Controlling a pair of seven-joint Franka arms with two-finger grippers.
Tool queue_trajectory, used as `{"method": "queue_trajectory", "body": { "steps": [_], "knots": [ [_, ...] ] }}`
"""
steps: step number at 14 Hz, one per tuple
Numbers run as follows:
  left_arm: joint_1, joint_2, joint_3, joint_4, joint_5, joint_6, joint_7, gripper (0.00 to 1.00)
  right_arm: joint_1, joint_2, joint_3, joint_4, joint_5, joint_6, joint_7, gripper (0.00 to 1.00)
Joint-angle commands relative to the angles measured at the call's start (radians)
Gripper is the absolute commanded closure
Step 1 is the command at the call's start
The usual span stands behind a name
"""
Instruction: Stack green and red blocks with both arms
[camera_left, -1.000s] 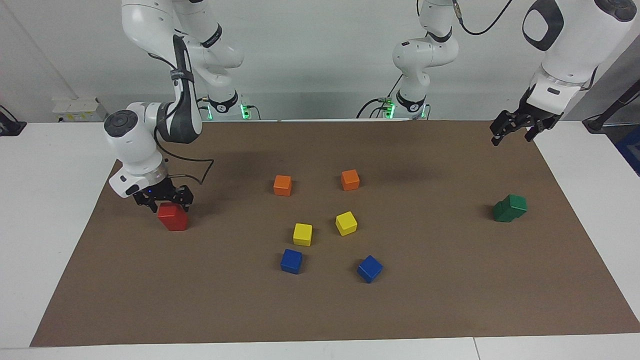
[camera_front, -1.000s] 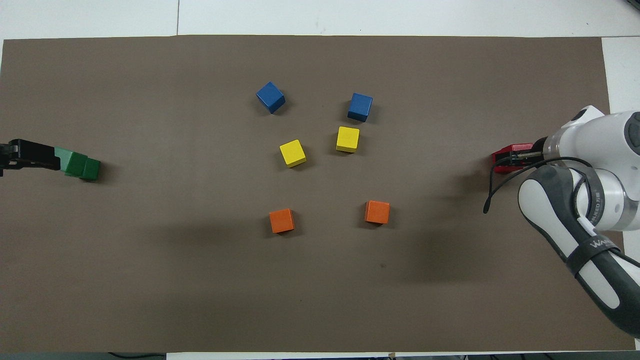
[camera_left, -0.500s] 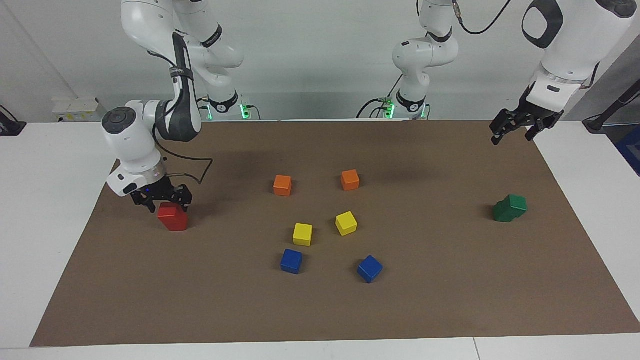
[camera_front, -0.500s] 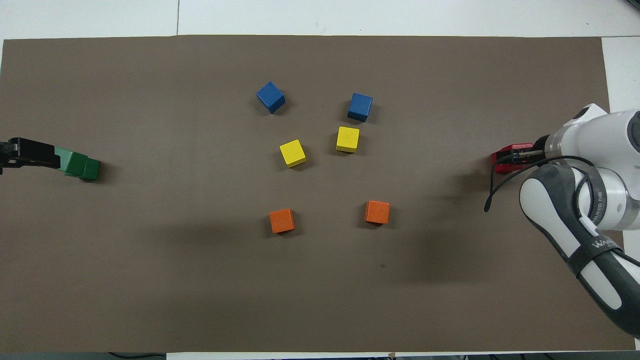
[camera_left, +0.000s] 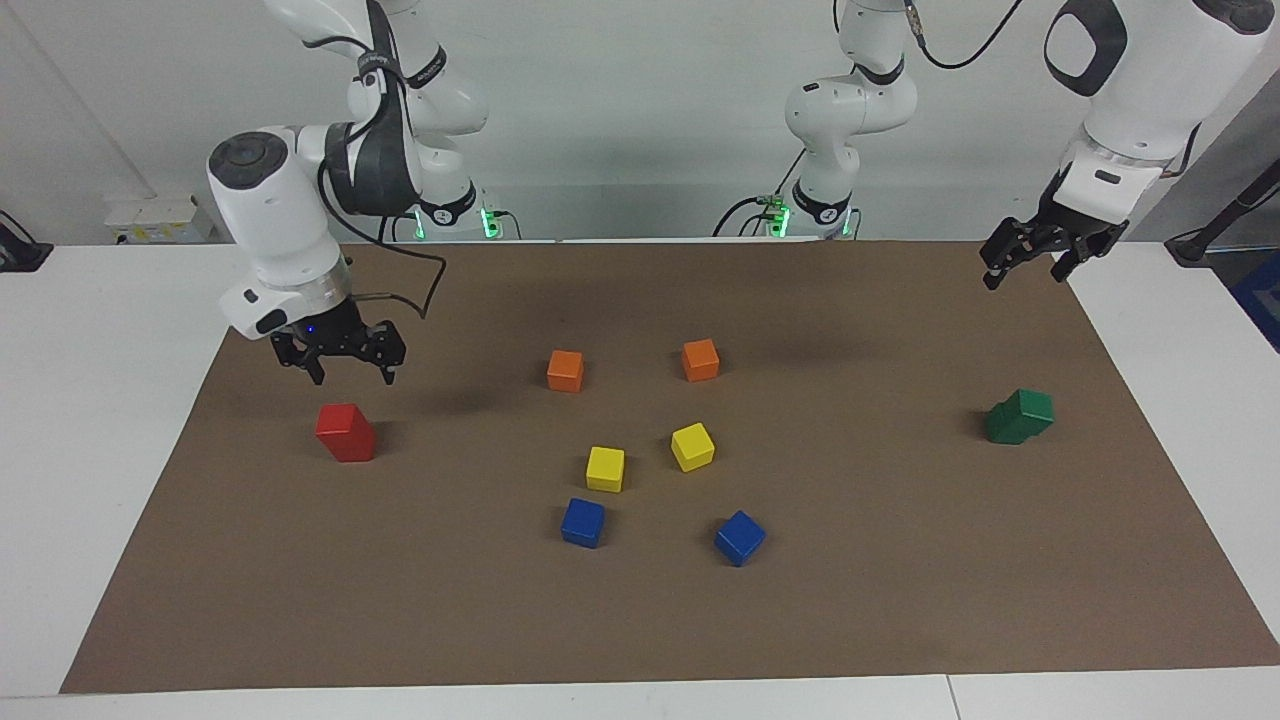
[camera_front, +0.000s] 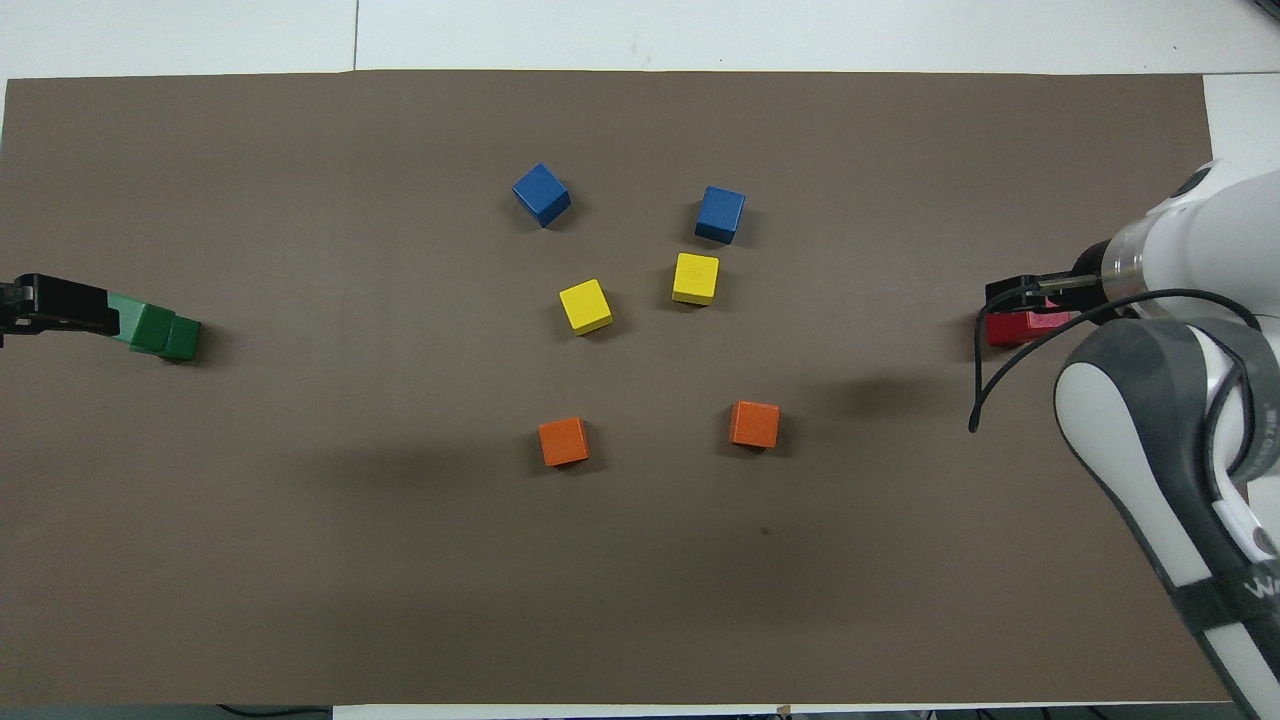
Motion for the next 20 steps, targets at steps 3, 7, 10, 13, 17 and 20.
{"method": "queue_trajectory", "body": {
  "steps": [3, 7, 10, 13, 17, 20],
  "knots": [
    [-0.006, 0.005, 0.01, 0.018, -0.035, 0.003, -0.022, 0.0, -0.003, -0.137, 0.003, 0.031, 0.011, -0.198, -0.003, 0.0],
    [-0.005, 0.004, 0.009, 0.016, -0.035, 0.003, -0.021, 0.0, -0.006, -0.118, -0.001, 0.189, 0.019, -0.38, -0.038, 0.0],
    [-0.005, 0.004, 0.009, 0.015, -0.036, 0.003, -0.022, 0.0, -0.021, -0.07, -0.004, 0.218, 0.053, -0.374, -0.036, 0.0],
    [-0.005, 0.004, 0.009, 0.015, -0.036, 0.003, -0.022, 0.0, -0.023, -0.03, -0.008, 0.28, 0.053, -0.406, -0.036, 0.0],
    [-0.005, 0.004, 0.009, 0.015, -0.036, 0.003, -0.023, 0.0, -0.032, -0.027, -0.008, 0.286, 0.053, -0.412, -0.036, 0.0],
    [-0.005, 0.004, 0.009, 0.015, -0.036, 0.001, -0.023, 0.0, -0.029, -0.019, -0.008, 0.295, 0.05, -0.398, -0.033, 0.0]
  ]
}}
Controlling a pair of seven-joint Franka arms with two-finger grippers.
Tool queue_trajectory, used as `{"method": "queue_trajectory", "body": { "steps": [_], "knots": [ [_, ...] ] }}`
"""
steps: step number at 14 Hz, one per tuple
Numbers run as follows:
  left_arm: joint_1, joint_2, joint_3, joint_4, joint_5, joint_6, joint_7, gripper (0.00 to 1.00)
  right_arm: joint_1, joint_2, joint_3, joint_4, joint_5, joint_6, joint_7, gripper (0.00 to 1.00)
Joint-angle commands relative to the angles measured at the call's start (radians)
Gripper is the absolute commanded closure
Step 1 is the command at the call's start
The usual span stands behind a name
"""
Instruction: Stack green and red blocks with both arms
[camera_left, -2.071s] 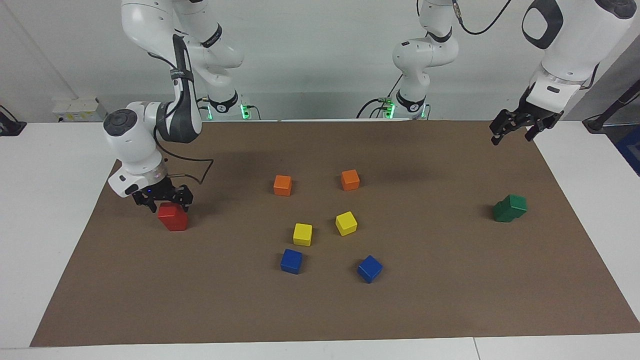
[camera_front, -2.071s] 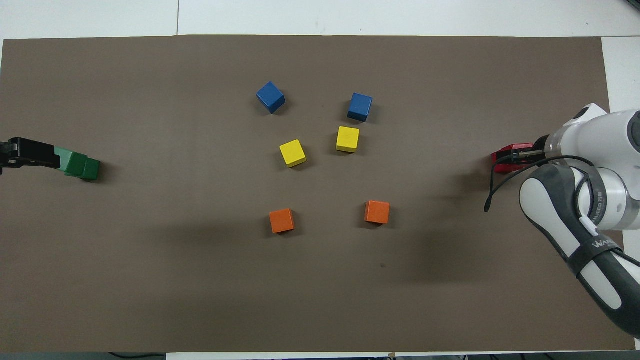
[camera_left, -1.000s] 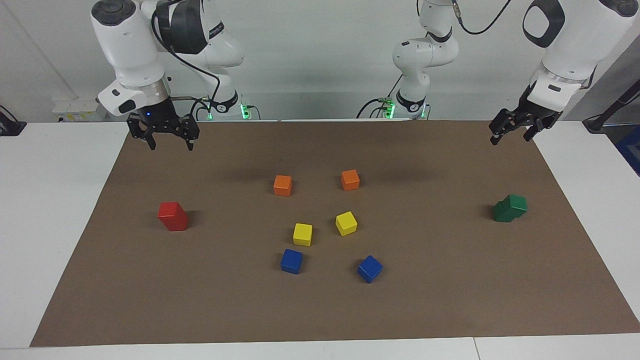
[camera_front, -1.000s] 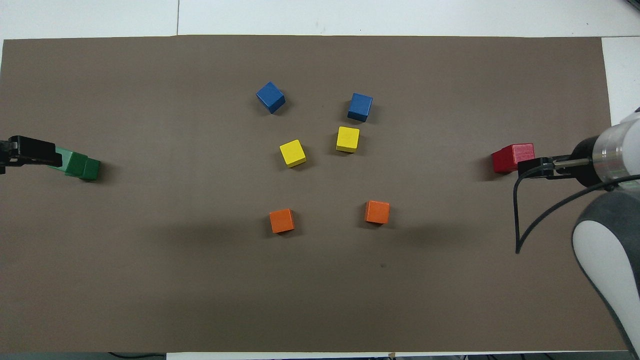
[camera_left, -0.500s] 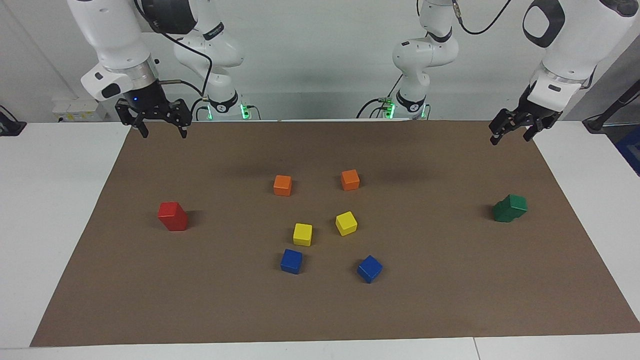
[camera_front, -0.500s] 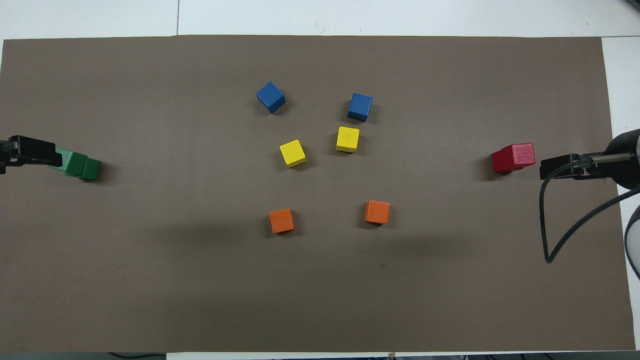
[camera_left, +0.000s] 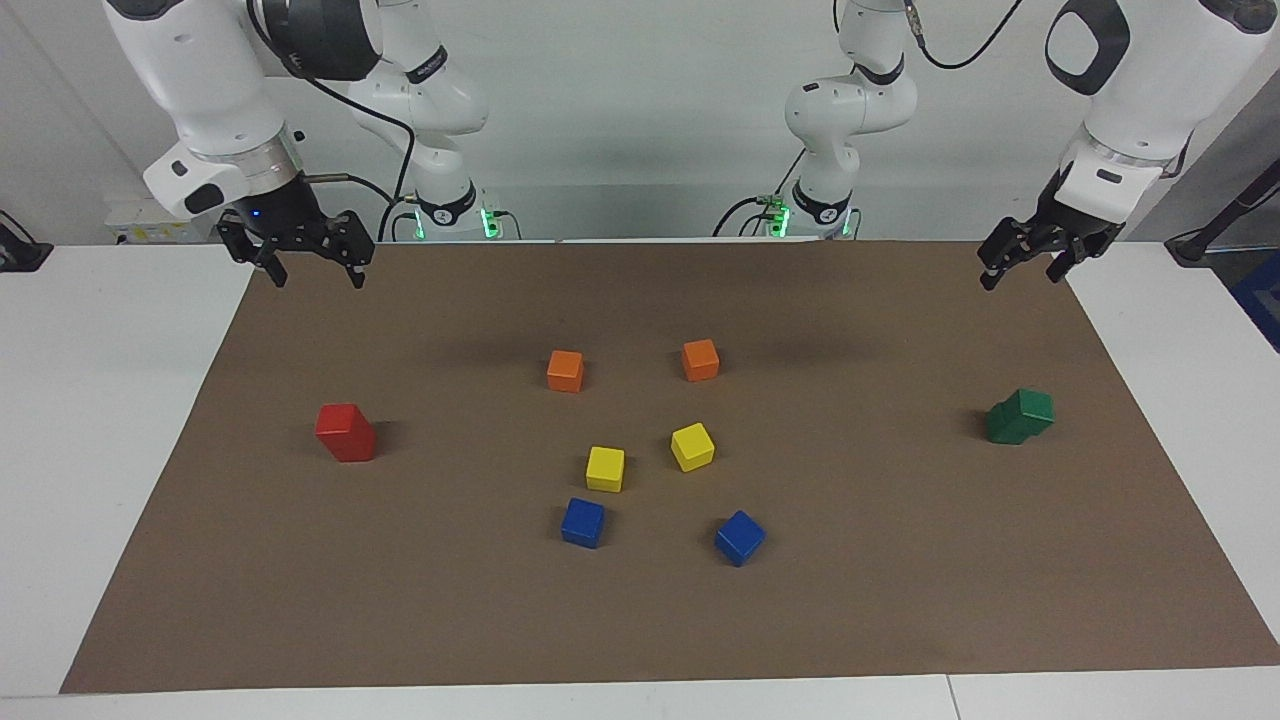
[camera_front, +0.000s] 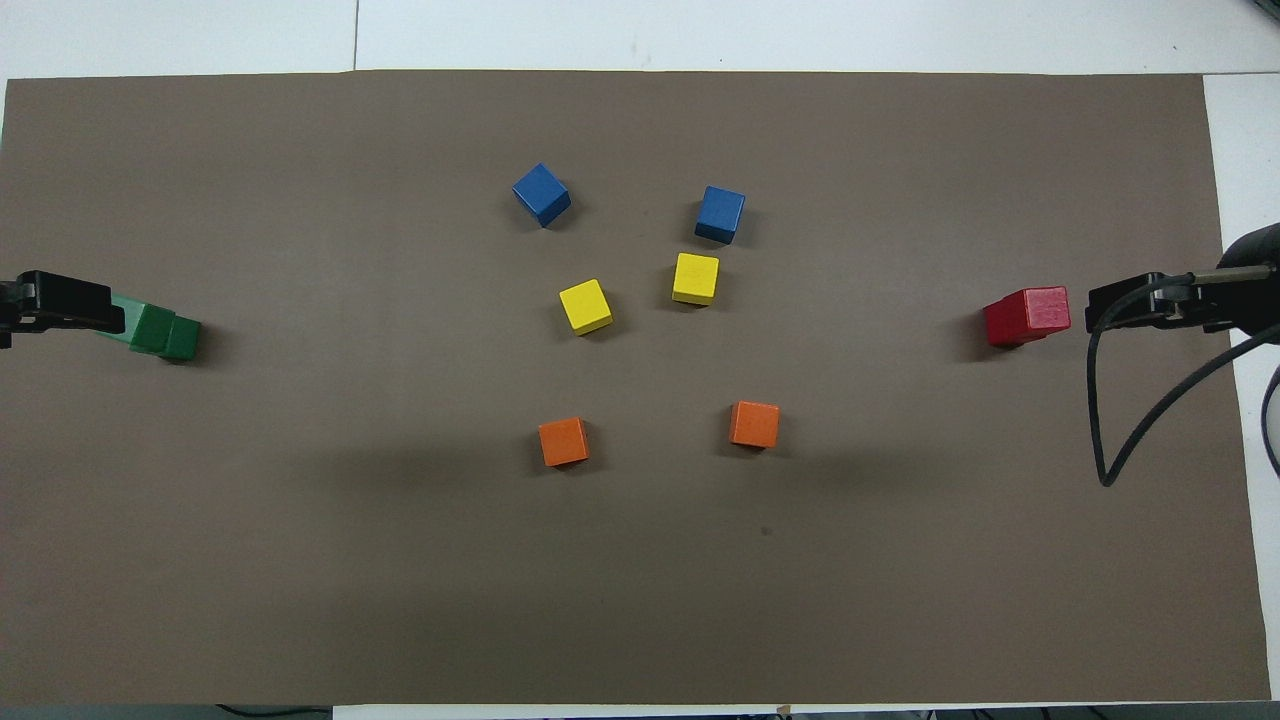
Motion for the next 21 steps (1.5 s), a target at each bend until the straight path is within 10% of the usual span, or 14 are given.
{"method": "queue_trajectory", "body": {
  "steps": [1, 21],
  "knots": [
    [-0.005, 0.004, 0.007, 0.014, -0.013, 0.0, -0.012, 0.0, -0.025, 0.02, 0.005, 0.032, 0.019, -0.018, -0.028, 0.0],
    [0.0, 0.001, 0.007, 0.013, -0.013, -0.001, -0.009, 0.0, 0.037, 0.02, -0.055, 0.034, 0.025, -0.024, -0.031, 0.0]
  ]
}}
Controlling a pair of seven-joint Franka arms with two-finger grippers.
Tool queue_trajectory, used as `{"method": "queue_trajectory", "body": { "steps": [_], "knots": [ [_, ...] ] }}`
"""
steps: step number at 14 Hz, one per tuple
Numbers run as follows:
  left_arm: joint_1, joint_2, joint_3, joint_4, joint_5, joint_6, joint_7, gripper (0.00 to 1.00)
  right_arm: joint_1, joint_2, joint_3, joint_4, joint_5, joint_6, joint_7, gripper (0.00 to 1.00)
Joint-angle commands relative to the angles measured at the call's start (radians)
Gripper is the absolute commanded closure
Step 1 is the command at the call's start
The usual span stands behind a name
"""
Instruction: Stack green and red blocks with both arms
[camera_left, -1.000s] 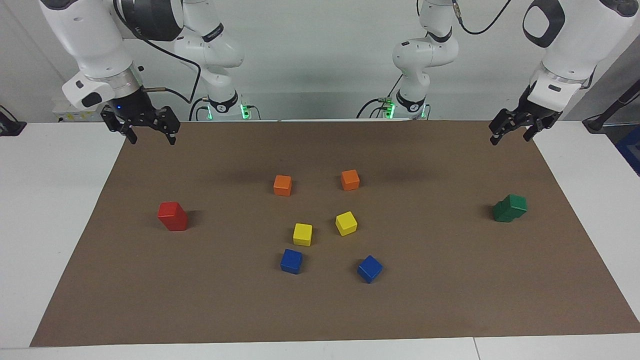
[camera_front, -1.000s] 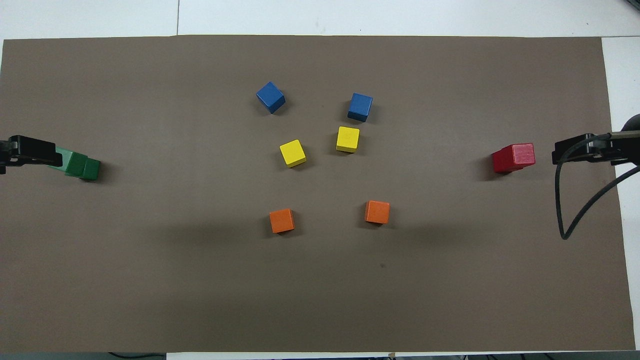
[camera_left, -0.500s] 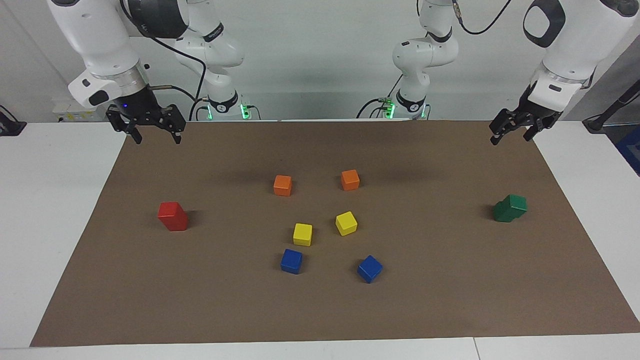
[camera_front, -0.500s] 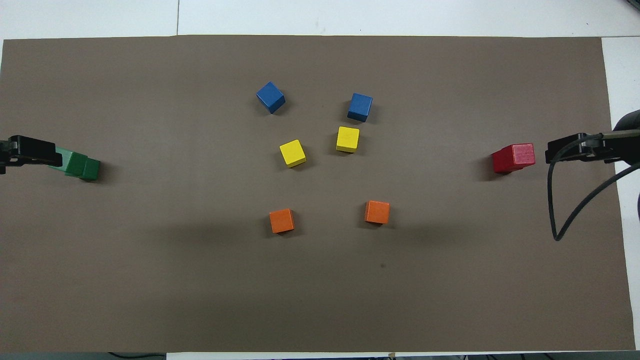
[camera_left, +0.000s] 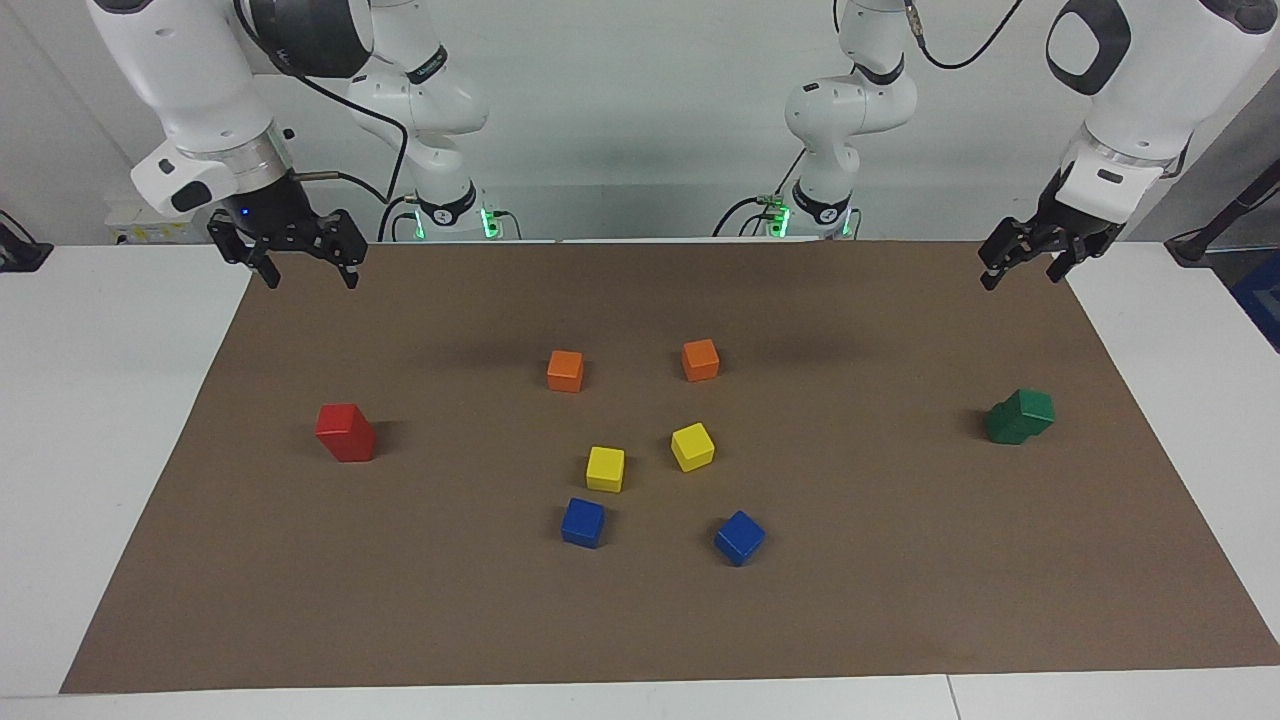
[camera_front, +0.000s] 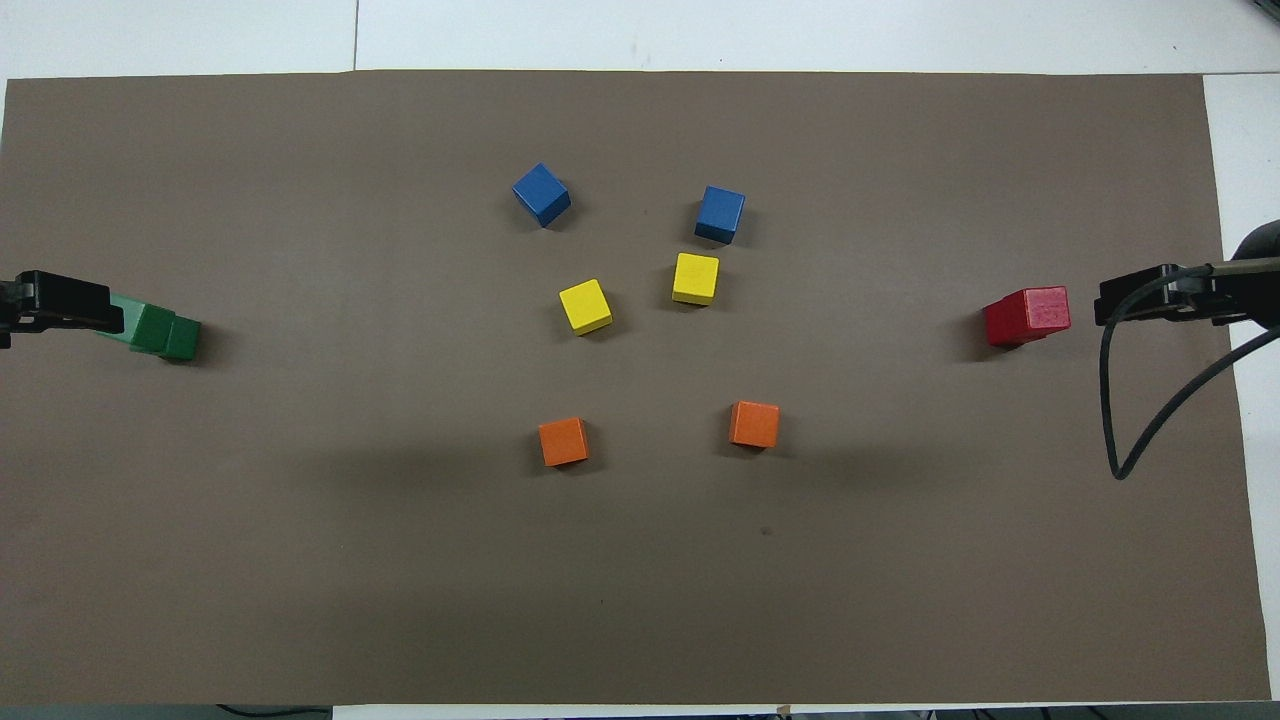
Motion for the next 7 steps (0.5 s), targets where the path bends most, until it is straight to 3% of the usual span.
{"method": "queue_trajectory", "body": {
  "steps": [1, 7],
  "knots": [
    [0.001, 0.001, 0.005, 0.013, -0.012, -0.001, -0.007, 0.0, 0.003, 0.009, -0.007, 0.014, 0.014, -0.023, -0.014, 0.0],
    [0.001, 0.001, 0.005, 0.013, -0.012, 0.0, -0.006, 0.0, -0.014, 0.0, -0.008, -0.007, 0.011, -0.02, -0.013, 0.0]
  ]
}}
